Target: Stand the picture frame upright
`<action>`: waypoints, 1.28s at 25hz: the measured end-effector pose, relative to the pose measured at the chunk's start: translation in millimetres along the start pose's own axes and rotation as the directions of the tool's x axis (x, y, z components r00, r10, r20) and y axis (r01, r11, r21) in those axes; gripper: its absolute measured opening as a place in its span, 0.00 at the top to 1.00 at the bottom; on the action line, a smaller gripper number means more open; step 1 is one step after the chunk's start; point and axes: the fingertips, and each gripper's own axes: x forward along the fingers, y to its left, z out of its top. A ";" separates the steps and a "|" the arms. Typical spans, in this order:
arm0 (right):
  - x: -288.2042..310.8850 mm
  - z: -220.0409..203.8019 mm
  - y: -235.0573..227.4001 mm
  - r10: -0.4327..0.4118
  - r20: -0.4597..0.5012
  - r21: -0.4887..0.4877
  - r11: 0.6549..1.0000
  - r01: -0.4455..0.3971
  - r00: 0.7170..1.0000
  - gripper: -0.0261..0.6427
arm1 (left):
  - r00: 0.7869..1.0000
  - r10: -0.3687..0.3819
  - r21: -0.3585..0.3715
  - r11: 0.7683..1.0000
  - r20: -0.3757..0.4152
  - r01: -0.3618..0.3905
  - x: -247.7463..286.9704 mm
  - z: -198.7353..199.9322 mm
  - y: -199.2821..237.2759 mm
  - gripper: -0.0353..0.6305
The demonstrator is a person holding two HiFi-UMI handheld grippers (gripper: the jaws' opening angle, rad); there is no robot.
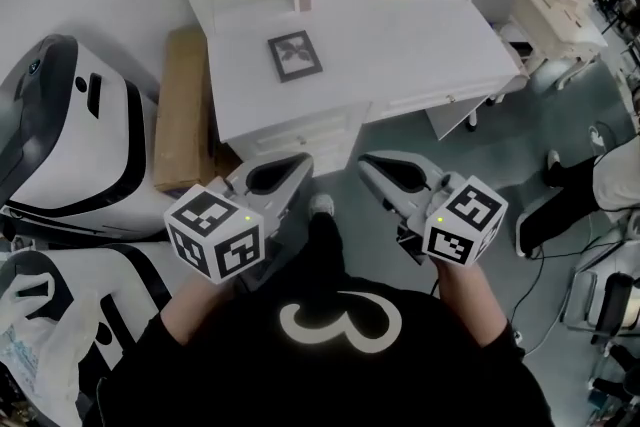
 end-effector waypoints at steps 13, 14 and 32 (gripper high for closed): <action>118.5 36.6 -157.0 0.014 -0.111 0.052 0.999 -0.008 0.994 0.96 | 0.996 0.057 -0.090 0.994 -0.071 -0.063 109.3 46.1 156.9 0.93; 127.5 39.3 -167.4 0.020 -0.119 0.056 0.998 -0.013 0.993 0.96 | 0.995 0.069 -0.098 0.992 -0.075 -0.076 114.6 49.4 169.0 0.93; 234.7 12.1 -280.2 0.096 -0.275 0.176 0.983 -0.048 0.957 0.96 | 0.939 0.249 -0.164 0.943 -0.236 -0.291 159.3 24.0 333.0 0.93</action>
